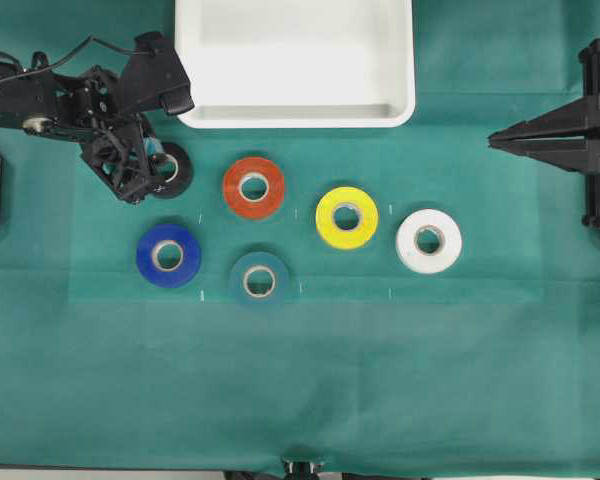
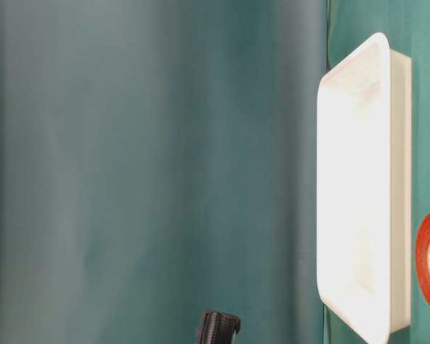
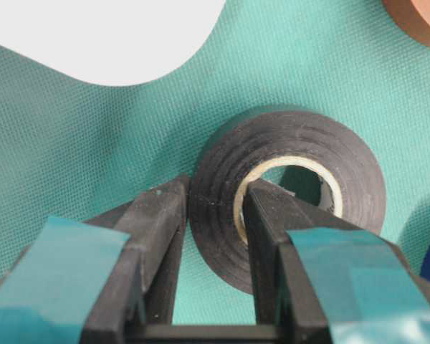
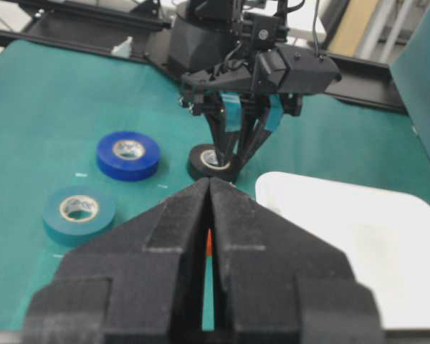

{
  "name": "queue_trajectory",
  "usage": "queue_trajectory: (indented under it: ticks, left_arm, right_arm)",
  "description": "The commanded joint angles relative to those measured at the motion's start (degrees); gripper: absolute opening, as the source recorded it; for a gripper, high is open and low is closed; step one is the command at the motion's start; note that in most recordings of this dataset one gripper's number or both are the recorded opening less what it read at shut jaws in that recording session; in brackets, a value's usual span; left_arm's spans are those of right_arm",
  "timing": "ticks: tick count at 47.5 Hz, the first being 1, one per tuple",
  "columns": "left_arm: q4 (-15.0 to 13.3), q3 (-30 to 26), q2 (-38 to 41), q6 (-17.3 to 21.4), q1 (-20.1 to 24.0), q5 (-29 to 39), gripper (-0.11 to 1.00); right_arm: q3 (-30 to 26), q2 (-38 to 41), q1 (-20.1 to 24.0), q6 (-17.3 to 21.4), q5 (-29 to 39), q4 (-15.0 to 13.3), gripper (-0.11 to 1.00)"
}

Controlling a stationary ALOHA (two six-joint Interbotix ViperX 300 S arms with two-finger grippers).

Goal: Pick up the tape from a random location and place it into the white case.
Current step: 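Lower the left gripper into the black roll's hole and close on its rim, then lift the black tape roll with the left gripper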

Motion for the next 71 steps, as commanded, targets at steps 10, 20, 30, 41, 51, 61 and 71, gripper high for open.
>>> queue_trajectory:
  ticks: [10, 20, 30, 41, 51, 61, 71]
  left_arm:
    - [0.09, -0.88, -0.7, 0.0, -0.09, -0.26, 0.2]
    - [0.18, -0.97, -1.05, -0.18, -0.09, -0.18, 0.2]
    - [0.18, -1.14, -2.72, -0.26, -0.09, 0.09, 0.2]
    - [0.09, -2.81, -5.1, -0.18, -0.18, 5.19, 0.2]
    - [0.09, -6.59, -10.02, 0.18, -0.35, 13.01, 0.2]
    - [0.18, -12.13, -14.59, 0.26, -0.35, 23.12, 0.2]
    - [0.62, -18.28, -19.16, 0.35, -0.97, 30.76, 0.2]
  right_arm:
    - [-1.32, 0.35, 0.0, -0.09, -0.09, 0.0, 0.0]
    - [-1.23, 0.35, 0.09, -0.09, 0.44, 0.09, 0.0]
    - [-1.32, 0.35, 0.09, -0.09, 0.62, 0.0, 0.0]
    - [-1.32, 0.35, 0.0, -0.09, 0.79, 0.09, 0.0]
    - [-1.32, 0.35, 0.0, 0.0, 1.05, 0.0, 0.0]
    - [-1.41, 0.35, 0.0, -0.09, 1.23, 0.0, 0.0]
    - [-1.49, 0.35, 0.09, -0.09, 1.23, 0.0, 0.0]
